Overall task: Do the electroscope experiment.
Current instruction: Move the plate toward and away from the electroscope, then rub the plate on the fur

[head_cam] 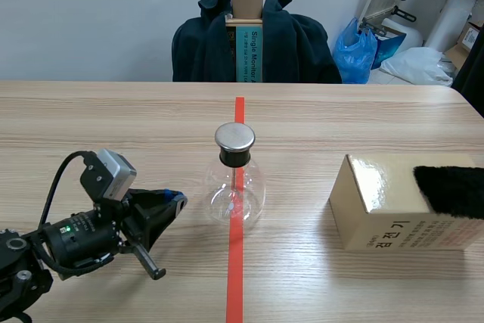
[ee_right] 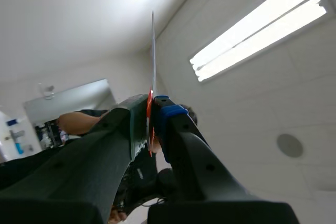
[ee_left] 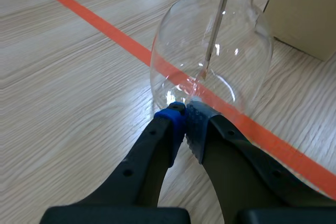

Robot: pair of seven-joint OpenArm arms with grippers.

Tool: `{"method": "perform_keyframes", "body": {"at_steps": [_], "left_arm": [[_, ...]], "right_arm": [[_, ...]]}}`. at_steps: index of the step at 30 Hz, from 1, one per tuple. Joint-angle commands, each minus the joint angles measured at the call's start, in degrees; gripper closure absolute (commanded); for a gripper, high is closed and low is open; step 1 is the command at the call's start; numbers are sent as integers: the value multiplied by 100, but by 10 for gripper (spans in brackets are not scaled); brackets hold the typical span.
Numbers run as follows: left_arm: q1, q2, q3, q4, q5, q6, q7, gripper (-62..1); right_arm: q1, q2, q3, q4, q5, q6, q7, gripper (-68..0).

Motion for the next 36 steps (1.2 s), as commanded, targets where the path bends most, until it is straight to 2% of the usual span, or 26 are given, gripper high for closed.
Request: {"method": "perform_keyframes", "body": {"at_steps": [1, 8, 13, 19, 24, 27, 31, 34, 36], "left_arm": [[155, -136, -44, 345, -55, -31, -81, -42], [850, -697, -345, 1526, -79, -39, -59, -42], [1449, -1152, -702, 2494, -404, -61, -57, -51], [2328, -1620, -1145, 3622, -402, -55, -20, -211], [3141, -1915, -1567, 4380, -398, -50, -17, -295], [3646, -2070, -1803, 4771, -378, -42, -17, -408], [4186, -2135, -2111, 5145, -352, 2, -7, -605], [4540, -2173, -2315, 5362, -323, 197, 199, -623], [4741, -2173, -2437, 5515, -173, 302, 354, -623]], "right_arm": [[50, 170, 70, 170, 125, -57, 20, -6], [48, 459, 402, 608, 581, -37, 20, -6], [31, 723, 614, 686, 817, -39, 13, -6], [-330, 1054, 811, 686, 1134, -39, -28, -6], [-1154, 1082, 839, 678, 1147, -39, 46, -6], [-1801, 1080, 839, 664, 1145, -42, 125, -6], [-2629, 1032, 837, 647, 1150, -39, 173, -6], [-3200, 896, 839, 588, 1145, -55, 334, -6], [-3545, 787, 839, 474, 1141, -227, 549, -6]]}}
